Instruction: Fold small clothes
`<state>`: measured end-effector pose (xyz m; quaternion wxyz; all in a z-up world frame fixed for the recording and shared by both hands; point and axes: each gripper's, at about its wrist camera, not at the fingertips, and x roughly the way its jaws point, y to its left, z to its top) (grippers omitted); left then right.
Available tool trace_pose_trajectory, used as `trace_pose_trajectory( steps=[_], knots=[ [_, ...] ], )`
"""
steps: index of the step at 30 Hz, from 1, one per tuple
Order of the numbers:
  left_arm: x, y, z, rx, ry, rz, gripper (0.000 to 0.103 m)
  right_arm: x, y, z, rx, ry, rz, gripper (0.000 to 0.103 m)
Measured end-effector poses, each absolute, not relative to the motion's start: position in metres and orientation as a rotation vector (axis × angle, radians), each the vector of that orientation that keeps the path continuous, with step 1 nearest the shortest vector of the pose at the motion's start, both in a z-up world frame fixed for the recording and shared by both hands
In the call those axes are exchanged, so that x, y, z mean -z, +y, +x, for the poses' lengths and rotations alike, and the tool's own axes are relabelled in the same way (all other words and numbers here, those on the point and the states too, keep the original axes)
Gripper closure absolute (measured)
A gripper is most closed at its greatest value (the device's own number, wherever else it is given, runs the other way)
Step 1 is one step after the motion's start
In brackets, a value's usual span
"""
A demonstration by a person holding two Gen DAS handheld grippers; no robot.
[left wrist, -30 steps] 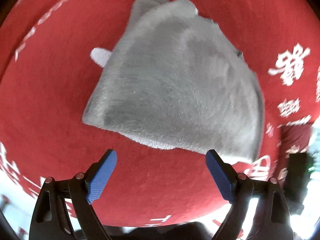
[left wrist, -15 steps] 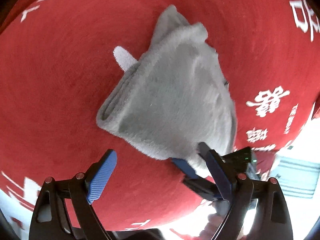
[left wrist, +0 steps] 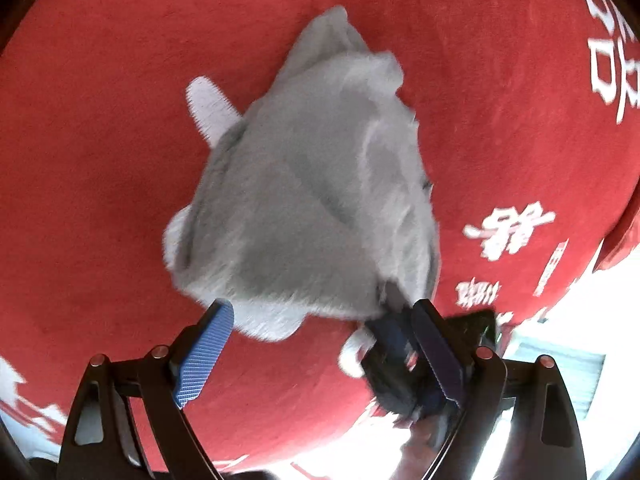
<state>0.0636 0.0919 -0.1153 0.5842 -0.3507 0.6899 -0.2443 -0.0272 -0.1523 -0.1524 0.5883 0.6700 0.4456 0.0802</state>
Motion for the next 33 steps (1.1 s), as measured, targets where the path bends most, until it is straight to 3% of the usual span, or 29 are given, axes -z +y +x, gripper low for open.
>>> trace_pose_trajectory(
  steps=[4, 14, 15, 16, 17, 19, 22, 28, 29, 31, 33],
  knots=[
    [0.12, 0.082, 0.074, 0.528, 1.562, -0.898, 0.012, 0.153, -0.146, -0.02, -0.2, 1.067, 1.543, 0.092],
    [0.108, 0.048, 0.098, 0.454, 1.469, -0.692, 0.013, 0.151, -0.136, -0.02, -0.21, 1.142, 1.481, 0.093],
    [0.109, 0.048, 0.1, 0.43, 1.462, -0.662, 0.015, 0.15, -0.135, -0.02, -0.213, 1.153, 1.472, 0.093],
    [0.11, 0.048, 0.101, 0.405, 1.462, -0.634, 0.025, 0.149, -0.134, -0.019, -0.215, 1.163, 1.463, 0.093],
    [0.112, 0.05, 0.102, 0.379, 1.466, -0.605, 0.042, 0.148, -0.133, -0.018, -0.221, 1.178, 1.452, 0.093],
    [0.113, 0.052, 0.104, 0.35, 1.465, -0.544, 0.064, 0.143, -0.133, -0.016, -0.234, 1.228, 1.403, 0.09],
    [0.11, 0.053, 0.104, 0.364, 1.446, -0.491, 0.074, 0.131, -0.138, -0.013, -0.224, 1.31, 1.265, 0.089],
    [0.086, 0.029, 0.093, 0.443, 1.326, -0.187, 0.079, 0.081, -0.173, 0.015, -0.158, 1.355, 0.951, 0.087],
    [0.083, 0.027, 0.091, 0.456, 1.308, -0.149, 0.079, 0.072, -0.179, 0.026, -0.147, 1.35, 0.911, 0.081],
    [0.077, 0.023, 0.089, 0.475, 1.281, -0.094, 0.079, 0.057, -0.185, 0.053, -0.14, 1.356, 0.832, 0.028],
    [0.074, 0.021, 0.087, 0.49, 1.263, -0.053, 0.079, 0.046, -0.184, 0.083, -0.164, 1.359, 0.765, 0.023]
  ],
)
